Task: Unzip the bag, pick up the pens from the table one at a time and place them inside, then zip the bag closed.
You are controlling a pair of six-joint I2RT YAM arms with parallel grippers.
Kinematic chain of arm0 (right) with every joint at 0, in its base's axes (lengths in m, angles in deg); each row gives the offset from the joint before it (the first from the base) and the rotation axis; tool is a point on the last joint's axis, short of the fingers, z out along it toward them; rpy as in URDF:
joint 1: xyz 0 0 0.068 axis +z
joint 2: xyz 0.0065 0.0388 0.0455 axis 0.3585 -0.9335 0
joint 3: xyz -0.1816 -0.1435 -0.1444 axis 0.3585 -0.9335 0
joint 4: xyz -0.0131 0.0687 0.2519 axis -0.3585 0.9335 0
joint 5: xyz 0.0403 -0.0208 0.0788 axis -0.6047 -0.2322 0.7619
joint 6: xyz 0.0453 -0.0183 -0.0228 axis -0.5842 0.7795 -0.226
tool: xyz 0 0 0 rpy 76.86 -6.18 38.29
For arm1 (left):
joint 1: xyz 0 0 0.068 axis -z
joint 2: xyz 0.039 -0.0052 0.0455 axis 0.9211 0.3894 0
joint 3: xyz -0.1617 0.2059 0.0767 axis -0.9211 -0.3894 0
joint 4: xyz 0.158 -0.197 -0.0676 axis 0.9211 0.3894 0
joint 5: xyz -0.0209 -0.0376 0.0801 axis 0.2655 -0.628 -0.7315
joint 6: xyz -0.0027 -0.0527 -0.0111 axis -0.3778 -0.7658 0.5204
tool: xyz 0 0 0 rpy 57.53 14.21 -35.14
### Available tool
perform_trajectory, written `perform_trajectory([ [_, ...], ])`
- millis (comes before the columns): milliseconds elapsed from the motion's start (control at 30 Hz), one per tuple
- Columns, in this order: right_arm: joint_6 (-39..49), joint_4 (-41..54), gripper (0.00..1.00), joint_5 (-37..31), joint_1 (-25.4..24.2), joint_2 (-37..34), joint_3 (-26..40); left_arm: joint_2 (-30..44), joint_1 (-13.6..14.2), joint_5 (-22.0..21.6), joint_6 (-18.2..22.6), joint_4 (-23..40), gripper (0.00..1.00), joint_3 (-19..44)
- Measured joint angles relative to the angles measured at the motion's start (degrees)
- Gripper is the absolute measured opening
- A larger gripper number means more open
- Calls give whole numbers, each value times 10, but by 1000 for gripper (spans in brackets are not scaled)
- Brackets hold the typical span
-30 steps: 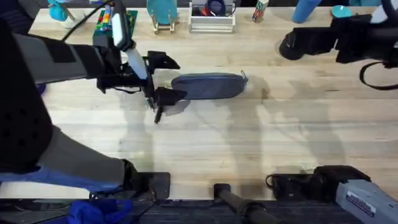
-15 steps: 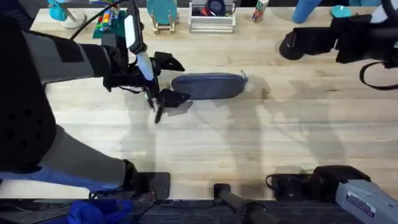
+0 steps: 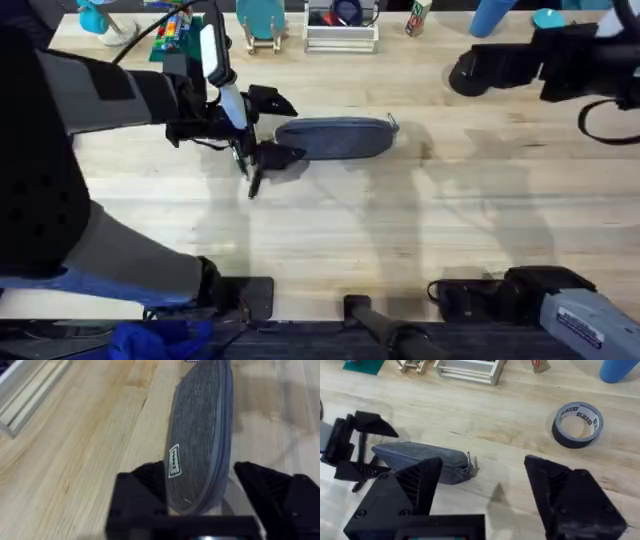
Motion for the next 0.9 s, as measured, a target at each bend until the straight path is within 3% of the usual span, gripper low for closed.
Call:
perform_trajectory([
  [133,0,0,995,0,0,0,0,0,0,5,2,0,648,0],
  [300,0,0,996,0,0,0,0,0,0,14,1,0,470,0],
  [433,0,0,996,0,0,0,0,0,0,25,2,0,80,0],
  [900,0,0,995,0,0,0,0,0,0,31,3,-6,42,0],
])
